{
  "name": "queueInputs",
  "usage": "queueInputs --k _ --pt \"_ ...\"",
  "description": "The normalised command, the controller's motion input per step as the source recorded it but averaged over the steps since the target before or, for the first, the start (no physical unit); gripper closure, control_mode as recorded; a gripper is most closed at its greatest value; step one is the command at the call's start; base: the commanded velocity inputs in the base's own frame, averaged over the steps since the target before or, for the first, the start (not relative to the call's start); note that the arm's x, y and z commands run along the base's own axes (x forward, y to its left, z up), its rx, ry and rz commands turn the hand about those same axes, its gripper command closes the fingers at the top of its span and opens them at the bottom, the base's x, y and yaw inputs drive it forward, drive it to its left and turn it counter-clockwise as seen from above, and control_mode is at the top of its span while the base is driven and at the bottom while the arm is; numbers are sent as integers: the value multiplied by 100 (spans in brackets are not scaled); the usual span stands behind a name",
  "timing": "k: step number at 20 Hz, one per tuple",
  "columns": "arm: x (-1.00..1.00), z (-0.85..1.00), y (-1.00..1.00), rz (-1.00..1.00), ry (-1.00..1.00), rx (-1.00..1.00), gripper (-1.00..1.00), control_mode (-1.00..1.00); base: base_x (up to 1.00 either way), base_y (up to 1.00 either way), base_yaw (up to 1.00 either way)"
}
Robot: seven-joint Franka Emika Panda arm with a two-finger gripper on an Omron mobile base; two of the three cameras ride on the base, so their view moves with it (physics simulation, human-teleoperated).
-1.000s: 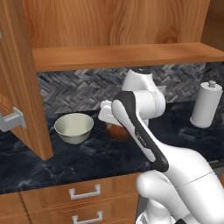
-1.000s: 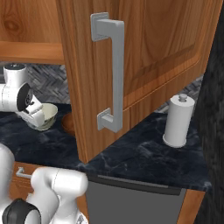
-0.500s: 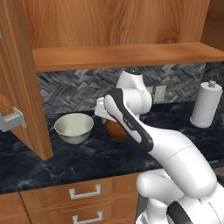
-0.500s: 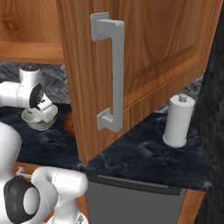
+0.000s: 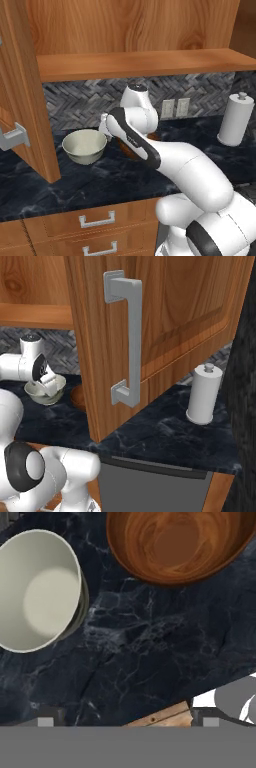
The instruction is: Open the cabinet. Pick the bowls from the counter and place them in the cabinet. Then close the cabinet.
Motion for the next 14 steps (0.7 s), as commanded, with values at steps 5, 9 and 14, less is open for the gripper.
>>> queueInputs --k 5,9,14 --pt "21 -28 5 -6 -1 0 -100 -100 0 0 0" --pt "14 -24 7 -6 0 2 -100 -100 0 0 0" --pt "21 -28 15 -7 0 3 -100 -100 0 0 0"
